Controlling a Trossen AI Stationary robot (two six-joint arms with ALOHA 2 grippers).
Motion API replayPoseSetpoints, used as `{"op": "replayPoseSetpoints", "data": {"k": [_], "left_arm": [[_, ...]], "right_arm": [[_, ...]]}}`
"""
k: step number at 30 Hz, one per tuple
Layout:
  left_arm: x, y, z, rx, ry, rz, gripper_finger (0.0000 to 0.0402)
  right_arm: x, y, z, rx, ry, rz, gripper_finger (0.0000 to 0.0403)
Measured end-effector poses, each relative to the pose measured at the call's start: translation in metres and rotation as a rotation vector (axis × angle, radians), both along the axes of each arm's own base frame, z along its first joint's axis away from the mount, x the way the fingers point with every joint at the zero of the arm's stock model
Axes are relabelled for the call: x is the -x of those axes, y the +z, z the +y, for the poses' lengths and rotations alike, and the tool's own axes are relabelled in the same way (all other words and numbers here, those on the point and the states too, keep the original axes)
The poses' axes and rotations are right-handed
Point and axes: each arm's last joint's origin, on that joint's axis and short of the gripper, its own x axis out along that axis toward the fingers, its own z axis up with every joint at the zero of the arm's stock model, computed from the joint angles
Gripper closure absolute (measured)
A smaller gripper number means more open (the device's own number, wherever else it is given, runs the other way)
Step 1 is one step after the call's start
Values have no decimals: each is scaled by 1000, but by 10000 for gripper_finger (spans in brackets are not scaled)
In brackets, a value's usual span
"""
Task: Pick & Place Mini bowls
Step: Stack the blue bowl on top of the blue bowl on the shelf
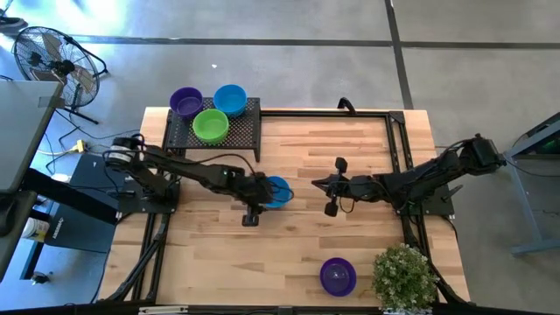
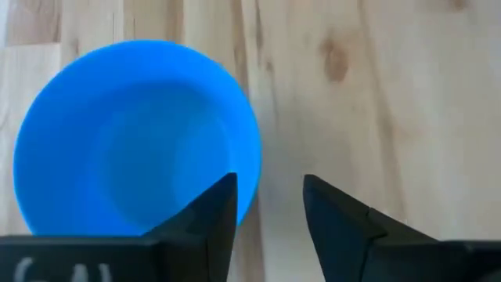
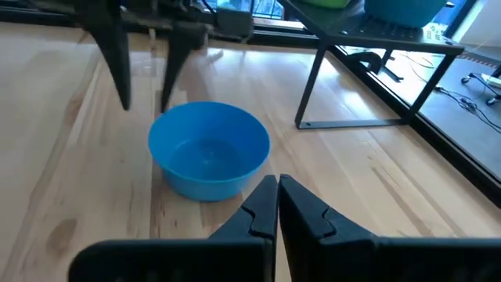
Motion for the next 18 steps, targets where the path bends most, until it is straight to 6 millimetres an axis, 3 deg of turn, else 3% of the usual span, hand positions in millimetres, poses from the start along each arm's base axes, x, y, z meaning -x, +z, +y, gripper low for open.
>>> {"op": "replayPoseSetpoints", "data": {"k": [11,14,18], "left_arm": [[-11,-34,2,-142,3,102,262],[-11,-36,3,-164,10,107,287],[-12,-36,3,-177,-8,103,354]], "right_arm": [[0,0,0,18,0,5,402],[0,0,0,23,-13,5,401],[0,0,-1,24,-16,5,402]]}}
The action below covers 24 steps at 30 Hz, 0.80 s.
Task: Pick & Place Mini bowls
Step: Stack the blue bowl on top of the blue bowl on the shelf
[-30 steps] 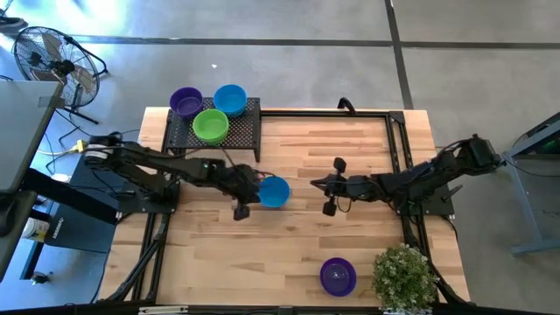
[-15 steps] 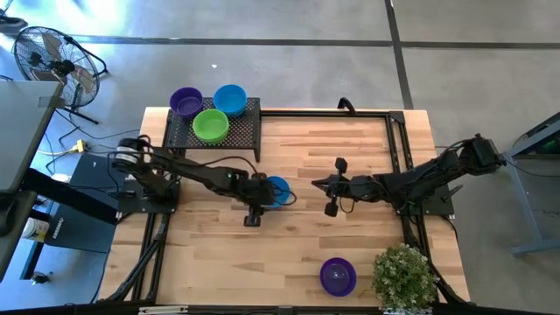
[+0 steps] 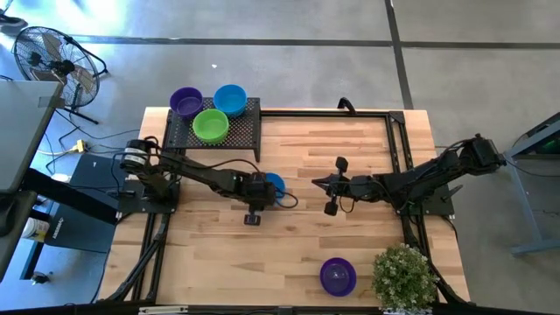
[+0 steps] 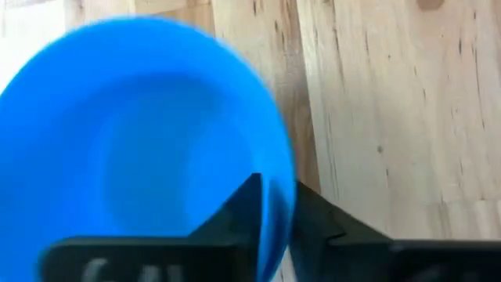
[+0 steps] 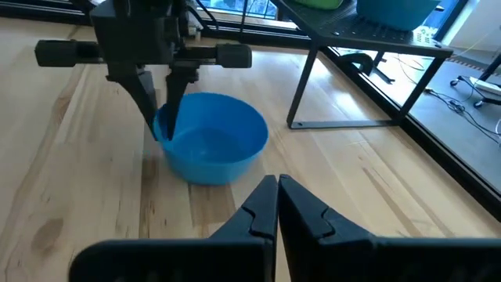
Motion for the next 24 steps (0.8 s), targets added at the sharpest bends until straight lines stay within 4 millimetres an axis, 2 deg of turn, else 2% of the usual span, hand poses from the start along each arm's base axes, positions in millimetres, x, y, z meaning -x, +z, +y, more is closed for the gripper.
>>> {"op": "replayPoseSetpoints", "data": {"k": [2,7,12,17,24], "left_arm": [[0,0,1,-3,-4,0,387],[-2,22,1,-12,1,-11,390],[-3,59,1,-12,-4,-50,395],[6,105,0,37,-45,-135,398],[37,157,9,-1,-3,-200,399]], "right_arm": [[0,0,0,0,0,0,402],[0,0,0,0,0,2,402],[0,0,0,1,0,5,401],[0,-1,0,2,0,10,402],[0,-1,0,2,0,13,402]]}}
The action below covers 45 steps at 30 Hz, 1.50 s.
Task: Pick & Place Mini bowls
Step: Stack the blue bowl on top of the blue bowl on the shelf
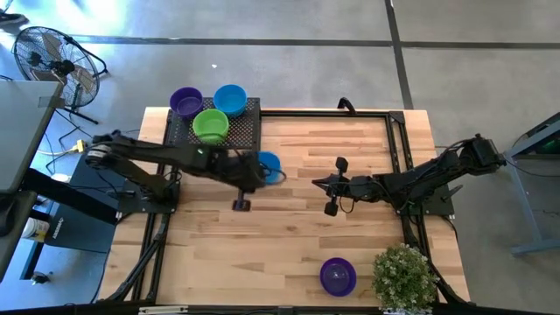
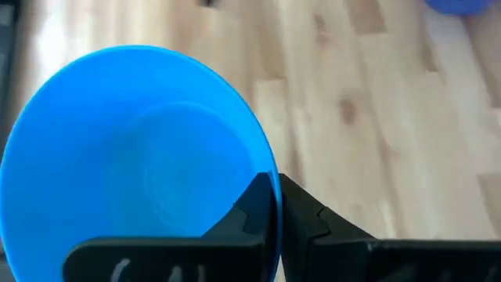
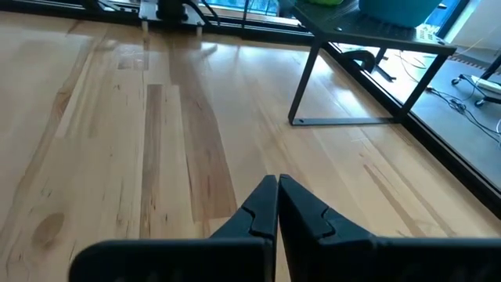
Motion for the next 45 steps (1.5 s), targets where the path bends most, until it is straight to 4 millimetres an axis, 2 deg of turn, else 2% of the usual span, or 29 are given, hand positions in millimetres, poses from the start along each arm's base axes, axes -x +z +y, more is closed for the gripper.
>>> {"op": "replayPoseSetpoints", "data": {"k": [7,9,11,14,16,19,23,30,36,45], "left_arm": [[23,58,37,-22,153,-107,400],[36,66,53,-26,213,-57,400],[39,79,70,-39,276,-111,400],[52,83,97,-48,374,-56,400],[57,87,116,-64,432,-80,400],[69,85,142,-59,512,-61,400],[74,75,177,-42,591,-23,401],[76,52,223,-5,634,43,401],[76,37,242,29,649,90,401],[68,23,248,83,620,126,401]], "right_arm": [[0,0,0,-1,0,-3,402],[-1,1,0,-5,-1,-10,401],[-1,1,0,-4,0,-9,401],[-1,1,0,-5,0,-11,402],[-1,1,0,-4,0,-10,401],[-1,1,0,-5,0,-11,402],[-1,1,0,-5,-1,-11,401],[-1,1,0,-5,-1,-11,401],[-1,1,0,-5,-1,-10,402],[0,1,0,-4,0,-8,401]]}}
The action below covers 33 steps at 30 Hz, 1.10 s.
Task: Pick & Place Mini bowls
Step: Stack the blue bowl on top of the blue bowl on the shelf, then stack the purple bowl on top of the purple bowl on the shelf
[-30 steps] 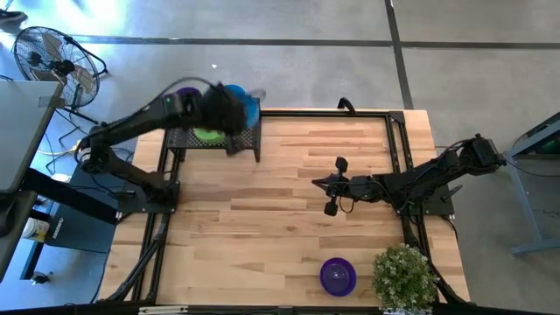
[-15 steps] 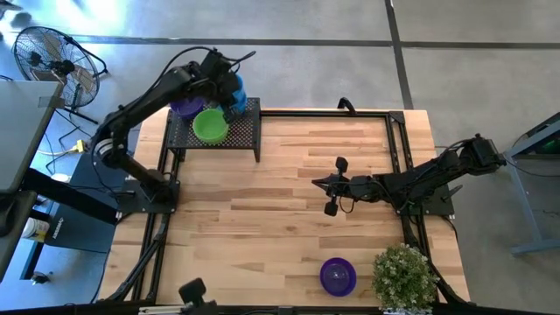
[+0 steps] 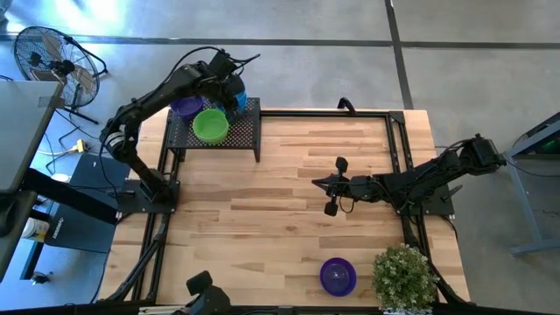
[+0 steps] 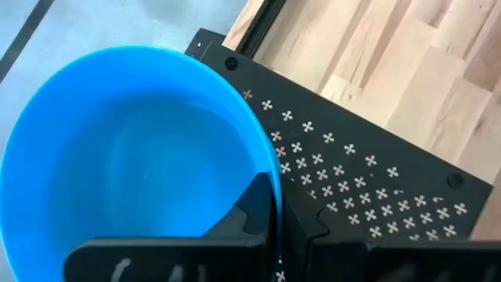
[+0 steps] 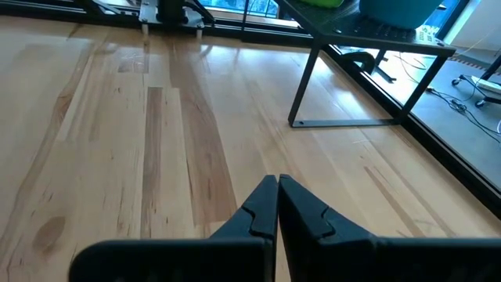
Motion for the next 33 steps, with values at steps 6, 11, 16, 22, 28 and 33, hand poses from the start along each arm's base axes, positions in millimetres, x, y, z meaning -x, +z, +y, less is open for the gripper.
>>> {"op": "replayPoseSetpoints", "data": {"k": [6,11,16,22,28,33], "left_arm": [[0,-1,1,-14,17,18,372],[2,-2,0,-13,30,44,325],[5,7,-3,1,23,62,294],[4,27,-5,-10,-2,-6,285],[6,29,-6,-7,-1,1,285],[5,17,-4,-11,0,32,313]], "right_arm": [[0,0,0,0,0,0,401],[0,0,0,0,1,1,402],[0,0,0,1,1,1,401],[0,0,0,1,1,1,401],[0,0,0,-1,7,2,401],[0,0,0,-1,7,2,402]]}}
